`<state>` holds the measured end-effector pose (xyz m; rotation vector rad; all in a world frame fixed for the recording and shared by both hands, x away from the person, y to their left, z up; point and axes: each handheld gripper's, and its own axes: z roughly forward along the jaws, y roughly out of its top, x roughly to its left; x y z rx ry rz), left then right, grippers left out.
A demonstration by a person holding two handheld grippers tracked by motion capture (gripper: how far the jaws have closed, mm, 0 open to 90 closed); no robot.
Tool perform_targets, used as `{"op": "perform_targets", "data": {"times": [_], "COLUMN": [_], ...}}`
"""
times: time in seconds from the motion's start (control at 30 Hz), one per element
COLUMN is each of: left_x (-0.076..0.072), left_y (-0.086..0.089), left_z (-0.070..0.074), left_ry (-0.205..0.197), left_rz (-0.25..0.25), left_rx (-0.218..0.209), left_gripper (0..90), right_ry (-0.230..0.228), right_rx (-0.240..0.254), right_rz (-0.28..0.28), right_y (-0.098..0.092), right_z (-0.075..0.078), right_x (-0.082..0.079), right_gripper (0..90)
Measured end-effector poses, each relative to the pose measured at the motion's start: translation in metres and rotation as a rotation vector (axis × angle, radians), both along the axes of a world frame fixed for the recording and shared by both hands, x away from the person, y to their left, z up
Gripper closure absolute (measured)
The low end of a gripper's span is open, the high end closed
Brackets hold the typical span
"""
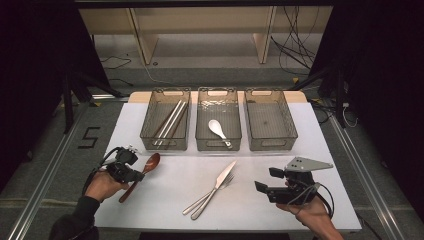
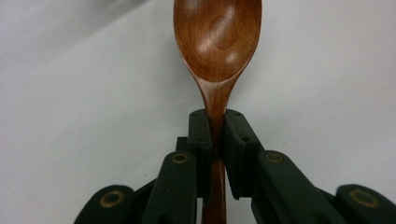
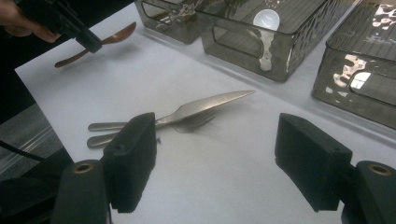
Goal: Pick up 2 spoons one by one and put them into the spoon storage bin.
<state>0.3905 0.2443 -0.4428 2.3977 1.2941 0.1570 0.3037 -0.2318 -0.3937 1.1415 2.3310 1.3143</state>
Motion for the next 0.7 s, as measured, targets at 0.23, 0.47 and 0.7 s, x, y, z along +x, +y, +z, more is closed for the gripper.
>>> {"op": "perform_targets", "data": {"times": [0.23, 0.47, 0.7], "left_x": [-0.006, -0.001, 0.010], "left_y": [-0.017, -0.032, -0.054], "left_z": [0.022, 0.038, 0.053], "left_ry": [-0.055, -0.088, -0.129], "left_rz": [-0.045, -0.067, -0.102], "left_rx": [-0.125, -0.219, -0.247], "left_gripper": [81.3, 81.3, 81.3], "right_ry": [-0.005, -0.005, -0.001], "right_rx": [0.003, 0.004, 0.004], "right_rz": [-0.003, -0.006, -0.005], "right_y": [0.000, -0.001, 0.000], "right_z": [0.000, 0.000, -0.001], "right_x": [0.000, 0.000, 0.001], "right_gripper": [30.3, 30.3, 30.3]}}
